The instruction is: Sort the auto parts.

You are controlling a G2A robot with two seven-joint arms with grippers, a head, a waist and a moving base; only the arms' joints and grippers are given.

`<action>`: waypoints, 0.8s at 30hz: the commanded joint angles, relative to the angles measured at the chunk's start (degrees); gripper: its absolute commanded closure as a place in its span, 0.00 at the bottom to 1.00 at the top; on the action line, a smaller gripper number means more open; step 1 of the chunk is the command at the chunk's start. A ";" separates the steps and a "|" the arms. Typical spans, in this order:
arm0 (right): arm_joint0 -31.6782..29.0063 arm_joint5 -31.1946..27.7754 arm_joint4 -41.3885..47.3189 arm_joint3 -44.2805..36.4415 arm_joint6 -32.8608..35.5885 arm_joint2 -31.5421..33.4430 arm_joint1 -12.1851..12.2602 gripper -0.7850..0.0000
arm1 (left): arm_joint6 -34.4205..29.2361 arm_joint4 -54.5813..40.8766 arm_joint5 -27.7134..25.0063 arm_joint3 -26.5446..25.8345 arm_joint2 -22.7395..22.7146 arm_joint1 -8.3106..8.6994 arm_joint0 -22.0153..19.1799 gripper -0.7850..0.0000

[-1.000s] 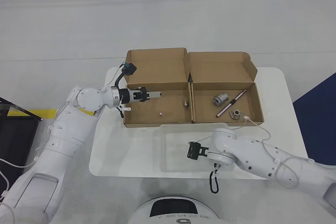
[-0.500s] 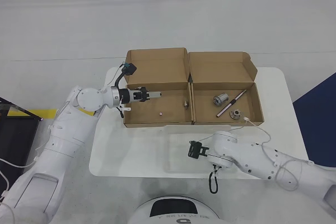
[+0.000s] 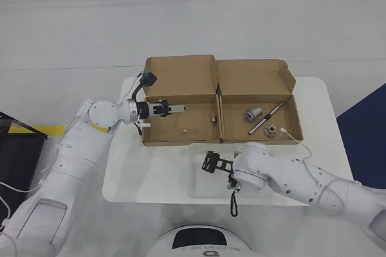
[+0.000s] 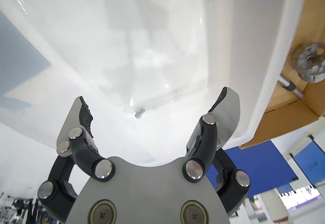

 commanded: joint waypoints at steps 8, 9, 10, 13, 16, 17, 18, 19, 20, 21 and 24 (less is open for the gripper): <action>-5.77 -3.40 3.72 1.25 -14.00 8.59 3.94 0.00 | -0.01 0.00 0.00 -0.04 -0.03 0.00 0.02 0.00; -6.95 -3.72 3.88 0.77 -15.56 9.84 4.72 0.00 | -0.01 0.00 0.00 -0.04 -0.03 0.00 0.02 0.00; -8.26 -4.45 3.94 0.11 -16.91 11.10 5.60 0.00 | -0.01 0.00 0.00 -0.04 -0.03 0.00 0.02 0.00; -12.93 -6.44 2.52 -3.10 -20.64 15.27 8.65 0.00 | -0.01 0.00 0.00 -0.04 -0.03 0.00 0.02 0.00; -18.71 -7.04 -0.35 -7.79 -24.05 20.03 12.02 0.00 | -0.01 0.00 0.00 -0.04 -0.03 0.00 0.02 0.00; -20.90 -6.69 -1.39 -9.57 -25.32 21.77 13.15 0.00 | -0.01 0.00 0.00 -0.04 -0.03 0.00 0.02 0.00; -23.15 -5.91 -2.47 -11.16 -26.49 23.64 14.28 0.00 | -0.01 0.00 0.00 -0.04 -0.03 0.00 0.02 0.00; -25.57 -4.97 -3.47 -12.81 -27.77 25.49 15.38 0.00 | -0.01 0.00 0.00 -0.04 -0.03 0.00 0.02 0.00; -28.09 -4.05 -4.20 -14.37 -29.57 27.45 16.46 0.00 | -0.01 0.00 0.00 -0.04 -0.03 0.00 0.02 0.00; -30.68 -3.27 -4.72 -15.43 -31.32 29.40 17.51 0.00 | -0.01 0.00 0.00 -0.04 -0.03 0.00 0.02 0.00; -38.48 3.08 -3.80 -16.49 -36.64 35.90 20.21 0.00 | -0.01 0.00 0.00 -0.04 -0.03 0.00 0.02 0.00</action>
